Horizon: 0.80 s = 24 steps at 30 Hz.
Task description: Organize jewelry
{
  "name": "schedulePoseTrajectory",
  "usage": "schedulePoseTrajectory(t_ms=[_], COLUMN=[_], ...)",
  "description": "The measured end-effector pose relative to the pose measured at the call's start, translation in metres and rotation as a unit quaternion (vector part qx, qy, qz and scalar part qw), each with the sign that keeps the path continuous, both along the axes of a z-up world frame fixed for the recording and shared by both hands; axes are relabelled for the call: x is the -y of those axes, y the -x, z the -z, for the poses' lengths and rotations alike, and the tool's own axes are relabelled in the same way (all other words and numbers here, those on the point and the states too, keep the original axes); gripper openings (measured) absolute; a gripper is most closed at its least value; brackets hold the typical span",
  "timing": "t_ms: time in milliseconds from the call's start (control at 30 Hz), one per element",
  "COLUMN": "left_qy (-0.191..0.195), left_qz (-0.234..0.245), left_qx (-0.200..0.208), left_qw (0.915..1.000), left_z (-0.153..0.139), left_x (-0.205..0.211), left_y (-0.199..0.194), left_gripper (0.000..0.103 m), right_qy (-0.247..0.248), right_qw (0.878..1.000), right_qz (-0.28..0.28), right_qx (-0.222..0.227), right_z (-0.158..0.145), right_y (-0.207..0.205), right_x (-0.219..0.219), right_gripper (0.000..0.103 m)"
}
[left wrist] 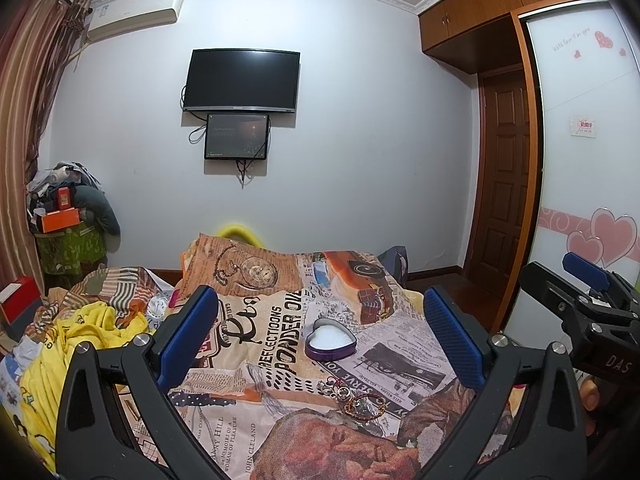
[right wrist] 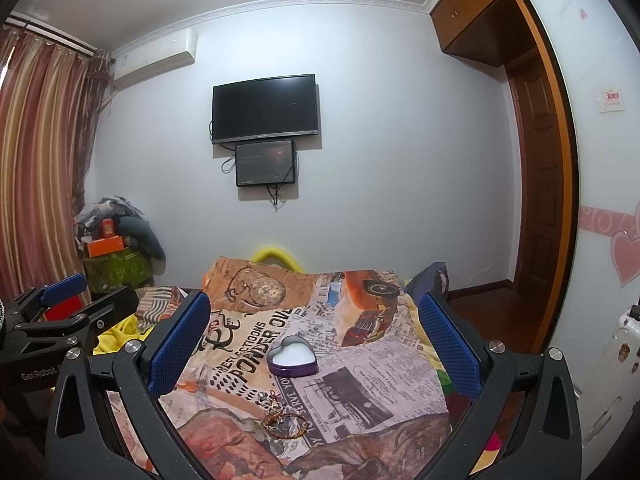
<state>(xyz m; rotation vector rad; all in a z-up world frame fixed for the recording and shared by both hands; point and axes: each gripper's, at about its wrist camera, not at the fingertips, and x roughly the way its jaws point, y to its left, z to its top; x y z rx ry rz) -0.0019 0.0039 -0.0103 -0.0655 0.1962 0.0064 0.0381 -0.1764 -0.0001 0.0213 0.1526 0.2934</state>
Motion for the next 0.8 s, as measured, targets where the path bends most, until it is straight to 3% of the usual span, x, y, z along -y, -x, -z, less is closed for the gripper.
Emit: schedulePoseTrajectory(t_ms=[800], left_qy=[0.003], left_qz=[0.002], left_qx=[-0.026], left_qw=[0.9997], left_z=[0.012], left_x=[-0.003], left_y=[-0.017], left_gripper=[0.103], right_qy=[0.004], right_qw=[1.0], right_qz=[-0.006], right_qx=[-0.017], right_z=[0.003], right_y=[-0.009], right_x=[-0.003], right_gripper=[0.103])
